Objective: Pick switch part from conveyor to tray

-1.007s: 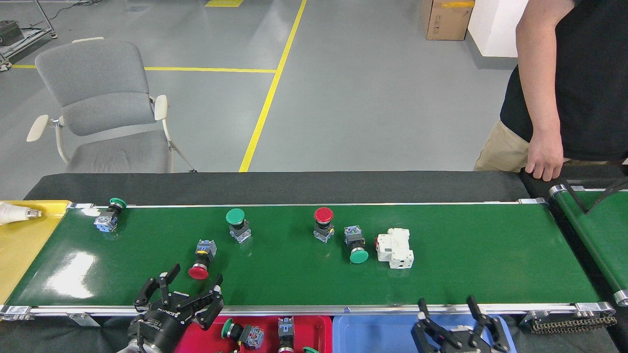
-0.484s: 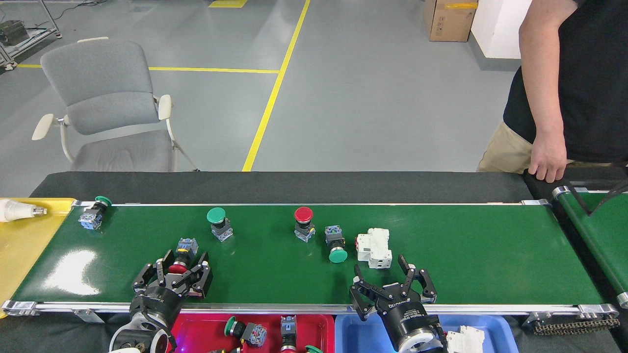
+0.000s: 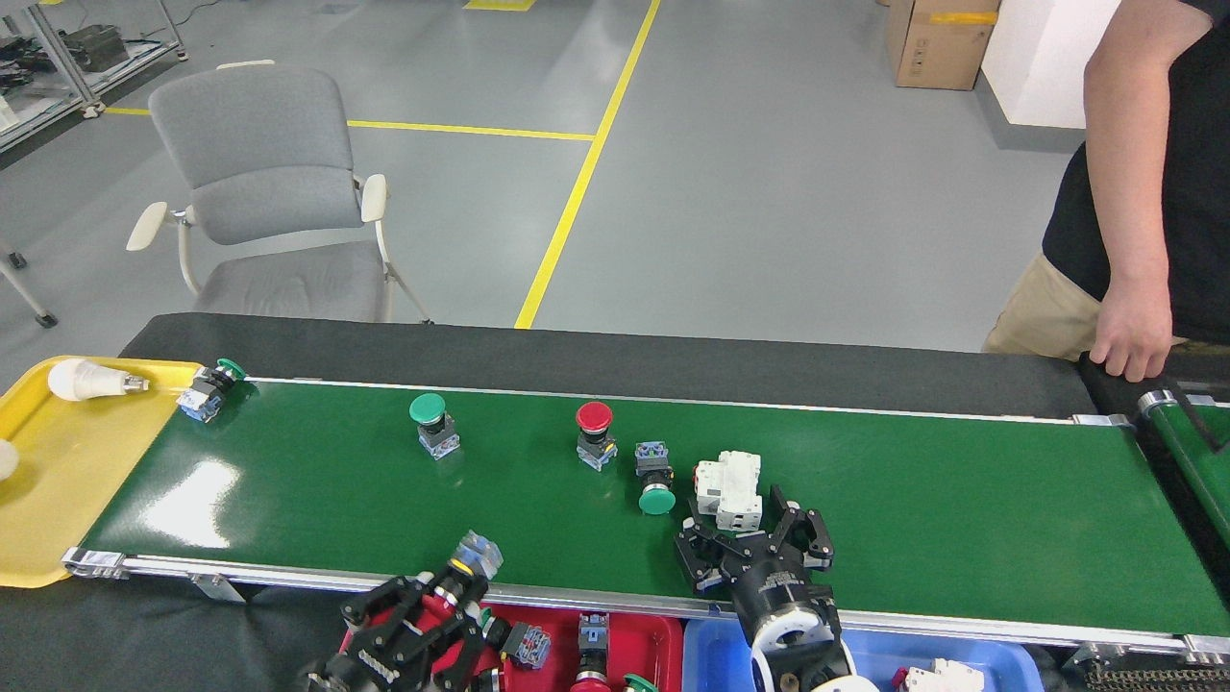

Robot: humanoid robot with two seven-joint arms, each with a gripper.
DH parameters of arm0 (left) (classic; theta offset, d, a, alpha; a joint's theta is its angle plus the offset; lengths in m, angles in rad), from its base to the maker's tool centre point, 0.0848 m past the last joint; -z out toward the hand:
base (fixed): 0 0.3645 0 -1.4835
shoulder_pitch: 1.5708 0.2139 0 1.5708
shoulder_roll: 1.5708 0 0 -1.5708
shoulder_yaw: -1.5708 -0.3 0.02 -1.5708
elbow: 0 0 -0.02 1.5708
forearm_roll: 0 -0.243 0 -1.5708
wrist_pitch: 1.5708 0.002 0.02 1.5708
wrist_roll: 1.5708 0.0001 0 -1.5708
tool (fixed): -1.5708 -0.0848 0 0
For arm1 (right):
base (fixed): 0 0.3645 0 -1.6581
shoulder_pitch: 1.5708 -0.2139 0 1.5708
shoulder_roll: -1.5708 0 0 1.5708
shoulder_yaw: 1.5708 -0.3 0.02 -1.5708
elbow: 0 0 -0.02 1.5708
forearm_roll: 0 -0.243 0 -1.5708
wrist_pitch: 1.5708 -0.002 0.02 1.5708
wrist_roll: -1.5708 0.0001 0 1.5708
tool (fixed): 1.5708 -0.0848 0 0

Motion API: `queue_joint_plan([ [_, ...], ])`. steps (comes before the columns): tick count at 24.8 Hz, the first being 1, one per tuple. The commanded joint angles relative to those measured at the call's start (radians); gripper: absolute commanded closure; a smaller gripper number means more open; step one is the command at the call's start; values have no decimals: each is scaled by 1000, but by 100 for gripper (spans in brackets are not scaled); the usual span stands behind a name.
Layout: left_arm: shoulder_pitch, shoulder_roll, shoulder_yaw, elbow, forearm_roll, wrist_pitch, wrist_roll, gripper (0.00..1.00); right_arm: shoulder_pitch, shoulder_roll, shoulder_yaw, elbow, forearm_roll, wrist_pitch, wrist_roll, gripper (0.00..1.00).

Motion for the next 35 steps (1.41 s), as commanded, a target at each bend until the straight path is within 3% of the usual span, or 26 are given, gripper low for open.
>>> queue_joint_plan([
  [1, -3, 1, -1, -15, 1, 7, 0, 0, -34, 1, 15, 16, 2, 23, -13, 45],
  [4, -6, 2, 33, -11, 9, 22, 5, 0, -45, -4, 29, 23, 2, 17, -12, 86],
  [6, -3, -1, 107, -12, 7, 42, 6, 0, -47, -6, 30, 23, -1, 13, -12, 97],
  [9, -3, -1, 213, -2, -2, 175, 8, 0, -44, -6, 32, 2, -3, 7, -18, 98],
  [11, -7, 15, 236, 28, -2, 307, 11, 0, -19, -27, 36, -86, -1, -33, -24, 98],
  [14, -1, 25, 236, 40, -2, 332, 11, 0, 99, -188, 33, -314, -16, -183, -44, 98],
  [17, -1, 25, 234, 28, 0, 335, 11, 0, 294, -352, 19, -515, -105, -335, -98, 95],
  [19, -10, 24, 239, 28, 0, 340, 11, 0, 392, -426, -2, -566, -142, -425, -150, 89],
  [20, -10, 25, 243, 28, 0, 340, 11, 0, 423, -434, -14, -566, -144, -467, -179, 76],
  [22, -7, 28, 242, 26, 3, 333, 11, 0, 467, -432, -36, -566, -144, -488, -213, 0],
  [27, 23, 27, 194, -28, 3, 287, 11, 0, 522, -421, -88, -566, -148, -487, -213, 0],
  [28, 20, 21, 165, -29, 3, 280, 9, 0, 522, -394, -122, -566, -155, -482, -211, 0],
  [32, -33, 4, 36, -22, -11, 326, 0, 0, 522, -193, -300, -564, -158, -416, -205, 0],
  [35, -69, 1, -50, 9, -82, 432, 0, 0, 525, -157, -369, -563, -158, -365, -206, 0],
])
